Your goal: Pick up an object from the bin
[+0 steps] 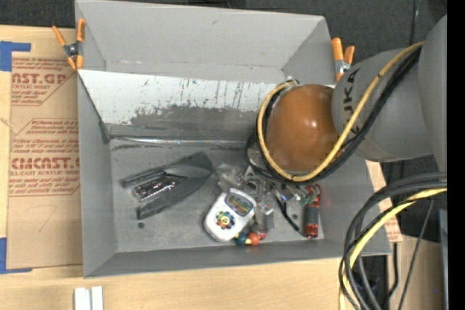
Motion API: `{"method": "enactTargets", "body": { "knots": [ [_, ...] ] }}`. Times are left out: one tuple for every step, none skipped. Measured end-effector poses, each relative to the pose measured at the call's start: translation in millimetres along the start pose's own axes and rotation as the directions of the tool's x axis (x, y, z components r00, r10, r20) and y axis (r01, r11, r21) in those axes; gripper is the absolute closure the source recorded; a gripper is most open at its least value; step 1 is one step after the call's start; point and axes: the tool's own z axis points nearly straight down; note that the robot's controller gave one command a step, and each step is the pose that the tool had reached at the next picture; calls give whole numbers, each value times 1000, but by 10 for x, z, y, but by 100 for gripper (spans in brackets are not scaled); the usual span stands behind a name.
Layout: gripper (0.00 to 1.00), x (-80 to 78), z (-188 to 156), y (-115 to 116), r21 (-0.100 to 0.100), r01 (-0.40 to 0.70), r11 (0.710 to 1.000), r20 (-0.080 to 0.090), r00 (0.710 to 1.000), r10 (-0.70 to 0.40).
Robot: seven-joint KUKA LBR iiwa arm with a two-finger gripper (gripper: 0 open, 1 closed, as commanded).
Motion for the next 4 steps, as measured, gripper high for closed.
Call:
{"method": "enactTargets", "body": {
  "knots": [
    [0,156,48,-273,6,401,916,7,916,-401],
    [0,146,71,-188,0,383,924,3,924,-383],
    [0,164,95,-299,7,510,860,8,860,-510],
    [0,226,-990,-295,-3,360,933,4,933,-360]
  ]
}}
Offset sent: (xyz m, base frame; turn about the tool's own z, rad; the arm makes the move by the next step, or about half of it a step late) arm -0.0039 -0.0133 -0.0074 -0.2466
